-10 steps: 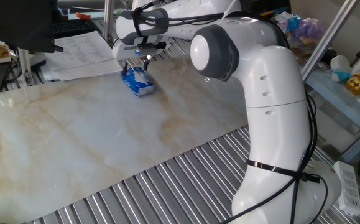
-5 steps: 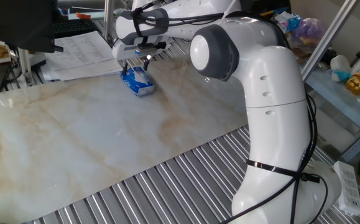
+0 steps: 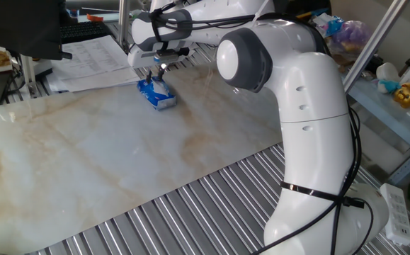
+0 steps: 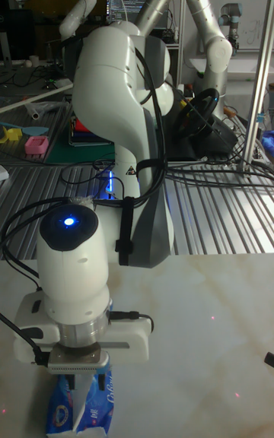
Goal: Pull out a napkin
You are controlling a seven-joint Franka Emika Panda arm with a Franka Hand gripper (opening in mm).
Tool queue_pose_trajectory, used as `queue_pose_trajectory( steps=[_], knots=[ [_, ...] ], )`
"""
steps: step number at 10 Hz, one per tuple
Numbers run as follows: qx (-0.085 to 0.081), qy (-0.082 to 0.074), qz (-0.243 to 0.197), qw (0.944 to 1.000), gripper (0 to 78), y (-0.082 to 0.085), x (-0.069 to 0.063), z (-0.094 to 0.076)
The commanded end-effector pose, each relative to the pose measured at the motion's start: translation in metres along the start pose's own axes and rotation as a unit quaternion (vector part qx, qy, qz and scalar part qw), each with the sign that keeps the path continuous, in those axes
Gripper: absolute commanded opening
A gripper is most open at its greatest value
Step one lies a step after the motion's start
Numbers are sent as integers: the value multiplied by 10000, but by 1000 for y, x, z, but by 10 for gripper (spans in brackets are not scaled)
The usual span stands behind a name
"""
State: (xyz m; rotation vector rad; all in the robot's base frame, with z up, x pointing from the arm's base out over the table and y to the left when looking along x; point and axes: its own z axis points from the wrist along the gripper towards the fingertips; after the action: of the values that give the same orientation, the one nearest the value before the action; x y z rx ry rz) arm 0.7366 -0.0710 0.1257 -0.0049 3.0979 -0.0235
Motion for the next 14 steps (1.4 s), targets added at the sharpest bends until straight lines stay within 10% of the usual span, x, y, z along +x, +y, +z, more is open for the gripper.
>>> queue_pose_trajectory(
  steps=[1,14],
  knots=[
    [3,-23,-2,10000,11,0,-1,-2],
    [-49,229,-72,9997,11,-1,-2,-16]
  ],
)
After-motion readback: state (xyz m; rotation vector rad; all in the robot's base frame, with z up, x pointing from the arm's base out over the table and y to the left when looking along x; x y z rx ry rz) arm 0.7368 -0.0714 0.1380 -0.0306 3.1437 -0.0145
